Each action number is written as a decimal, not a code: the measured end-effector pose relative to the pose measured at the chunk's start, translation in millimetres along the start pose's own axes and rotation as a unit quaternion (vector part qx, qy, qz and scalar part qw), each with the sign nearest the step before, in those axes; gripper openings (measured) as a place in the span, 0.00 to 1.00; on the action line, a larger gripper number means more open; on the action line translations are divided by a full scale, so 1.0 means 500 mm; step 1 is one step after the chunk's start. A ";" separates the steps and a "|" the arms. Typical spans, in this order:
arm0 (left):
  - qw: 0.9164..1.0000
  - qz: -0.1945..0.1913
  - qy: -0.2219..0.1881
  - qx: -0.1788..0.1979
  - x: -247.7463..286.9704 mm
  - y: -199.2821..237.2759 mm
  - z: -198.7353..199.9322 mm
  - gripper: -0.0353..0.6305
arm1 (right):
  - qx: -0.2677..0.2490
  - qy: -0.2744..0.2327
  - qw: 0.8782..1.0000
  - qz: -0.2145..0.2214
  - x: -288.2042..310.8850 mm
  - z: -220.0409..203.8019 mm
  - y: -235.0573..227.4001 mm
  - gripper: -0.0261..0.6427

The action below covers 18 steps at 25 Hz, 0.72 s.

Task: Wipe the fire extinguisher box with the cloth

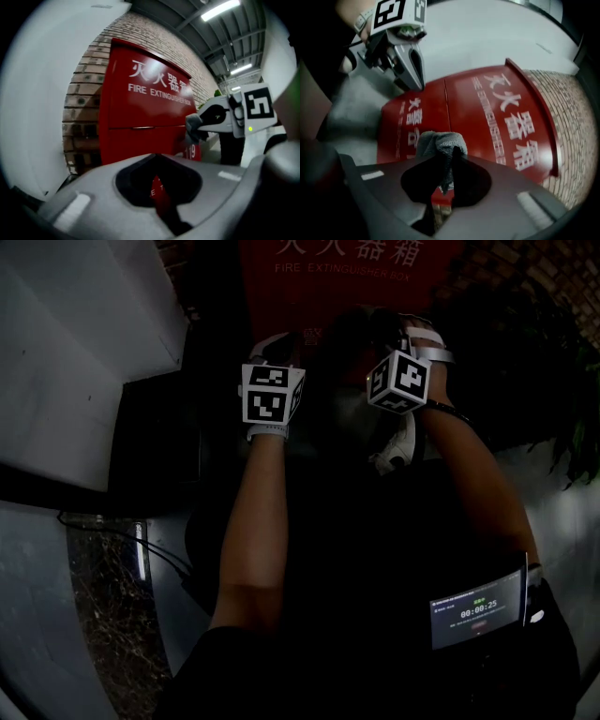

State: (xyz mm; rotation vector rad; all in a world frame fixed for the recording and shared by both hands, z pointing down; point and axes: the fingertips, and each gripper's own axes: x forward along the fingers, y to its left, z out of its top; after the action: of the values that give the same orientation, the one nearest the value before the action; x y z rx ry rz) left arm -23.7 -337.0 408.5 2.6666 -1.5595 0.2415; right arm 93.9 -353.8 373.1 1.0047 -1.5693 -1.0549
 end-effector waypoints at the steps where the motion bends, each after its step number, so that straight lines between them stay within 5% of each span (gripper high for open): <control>1: 1.000 0.009 -0.002 -0.009 -0.010 0.018 -0.002 0.06 | -0.001 -0.012 1.000 0.003 -0.001 0.037 0.007 0.09; 5: 0.998 0.062 0.012 0.001 -0.044 0.087 -0.024 0.06 | -0.010 -0.055 0.998 0.016 0.013 0.168 0.050 0.09; 8: 0.997 0.074 0.019 -0.027 -0.059 0.108 -0.044 0.06 | -0.011 -0.071 0.997 0.029 0.037 0.227 0.084 0.09; 18: 0.994 0.107 0.027 -0.009 -0.054 0.153 -0.066 0.06 | -0.013 -0.091 0.994 0.053 0.095 0.325 0.147 0.09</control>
State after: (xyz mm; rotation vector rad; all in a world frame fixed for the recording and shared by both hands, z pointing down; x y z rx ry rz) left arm -107.0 -347.6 433.5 2.4574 -1.8208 0.3023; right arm -82.0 -351.2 428.1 0.8170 -1.7309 -1.1159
